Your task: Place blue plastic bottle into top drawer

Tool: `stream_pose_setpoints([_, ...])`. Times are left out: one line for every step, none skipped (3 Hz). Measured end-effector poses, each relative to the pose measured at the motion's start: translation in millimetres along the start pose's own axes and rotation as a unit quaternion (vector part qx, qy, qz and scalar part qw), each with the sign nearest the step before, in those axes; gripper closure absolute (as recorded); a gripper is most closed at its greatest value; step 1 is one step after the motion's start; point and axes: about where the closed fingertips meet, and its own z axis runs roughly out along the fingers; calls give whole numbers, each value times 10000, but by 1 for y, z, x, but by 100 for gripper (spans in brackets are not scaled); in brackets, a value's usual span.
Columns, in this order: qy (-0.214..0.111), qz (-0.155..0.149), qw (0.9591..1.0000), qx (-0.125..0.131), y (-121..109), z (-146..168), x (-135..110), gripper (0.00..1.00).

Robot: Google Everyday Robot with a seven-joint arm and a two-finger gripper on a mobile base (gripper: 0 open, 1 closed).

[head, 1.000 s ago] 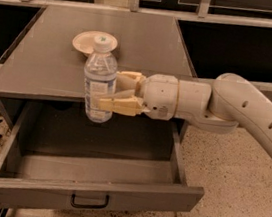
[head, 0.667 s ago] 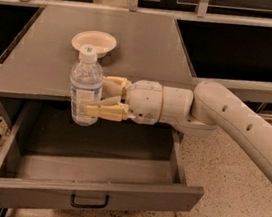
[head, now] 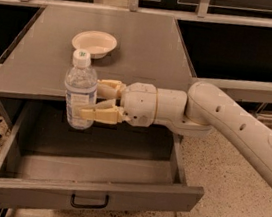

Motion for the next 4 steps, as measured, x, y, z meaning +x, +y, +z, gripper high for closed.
stream_pose_setpoints([4,52,9999,-122,2,16,15,100])
stream_pose_setpoints([10,106,9996,-244,3,38,41,100])
stream_pose_setpoints([24,115,9995,-283,3,49,58,100])
stream_pose_setpoints([51,69,9996,-269,2,57,77,100])
